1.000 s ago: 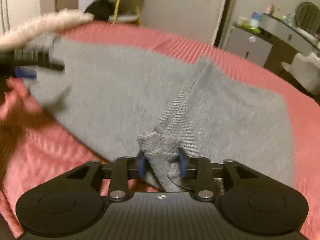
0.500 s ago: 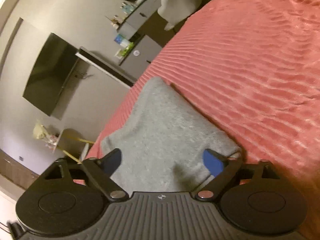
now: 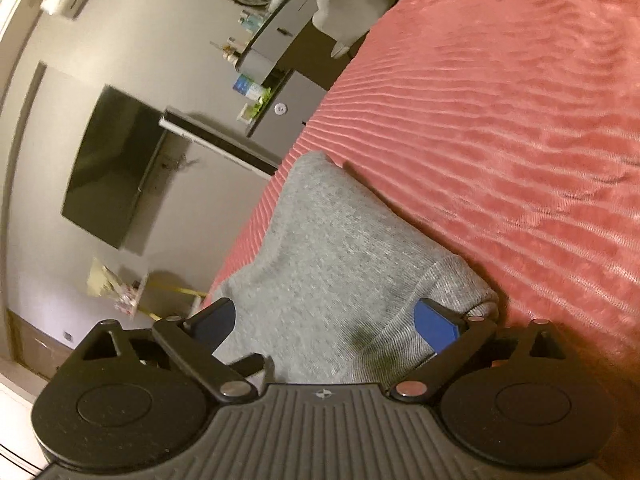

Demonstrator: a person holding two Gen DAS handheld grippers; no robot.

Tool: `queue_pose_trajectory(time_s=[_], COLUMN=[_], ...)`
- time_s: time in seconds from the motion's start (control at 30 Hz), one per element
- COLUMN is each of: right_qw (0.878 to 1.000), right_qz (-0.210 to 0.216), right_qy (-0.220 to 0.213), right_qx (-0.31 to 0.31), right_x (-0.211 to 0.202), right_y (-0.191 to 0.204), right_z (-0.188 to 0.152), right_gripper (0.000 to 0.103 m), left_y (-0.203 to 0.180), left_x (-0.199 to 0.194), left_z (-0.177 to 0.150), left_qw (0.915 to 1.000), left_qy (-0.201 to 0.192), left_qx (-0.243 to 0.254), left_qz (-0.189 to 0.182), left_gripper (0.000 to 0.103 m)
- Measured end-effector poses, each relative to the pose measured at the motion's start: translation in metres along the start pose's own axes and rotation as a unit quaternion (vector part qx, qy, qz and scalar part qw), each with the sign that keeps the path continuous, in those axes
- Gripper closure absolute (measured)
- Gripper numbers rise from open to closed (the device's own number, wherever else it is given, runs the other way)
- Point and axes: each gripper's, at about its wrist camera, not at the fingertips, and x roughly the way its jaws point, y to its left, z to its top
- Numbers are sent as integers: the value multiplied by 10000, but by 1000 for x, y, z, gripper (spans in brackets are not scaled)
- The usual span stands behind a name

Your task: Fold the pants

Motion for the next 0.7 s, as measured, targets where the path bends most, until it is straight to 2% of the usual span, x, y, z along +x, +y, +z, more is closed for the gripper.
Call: queue_pose_trajectory(time_s=[0.07, 0.13, 0.23, 0.4, 0.57, 0.7], right_qw=[10000, 10000, 9999, 9999, 9999, 9998], right_qz=[48, 48, 35, 79, 107, 142], right_qy=[-14, -40, -65, -80, -79, -76], right_qx=[53, 2, -87, 14, 51, 108], right_x=[0, 0, 1, -1, 0, -1], right_y=[-2, 0, 4, 0, -3, -5], right_z=[0, -2, -3, -3, -2, -1], right_gripper=[6, 6, 6, 6, 6, 6], left_y=[-4, -5, -6, -9, -3, 1], left_x=[-2, -5, -10, -14, -13, -12], left_z=[-1, -2, -2, -1, -2, -4], left_qw=[9998, 9997, 9996, 9992, 9996, 9996], left_qy=[-42, -92, -115, -195, -205, -197], left_qx=[150, 177, 209, 345, 205, 209], left_qz=[121, 154, 129, 93, -24, -50], left_gripper=[62, 73, 79, 82, 83, 79])
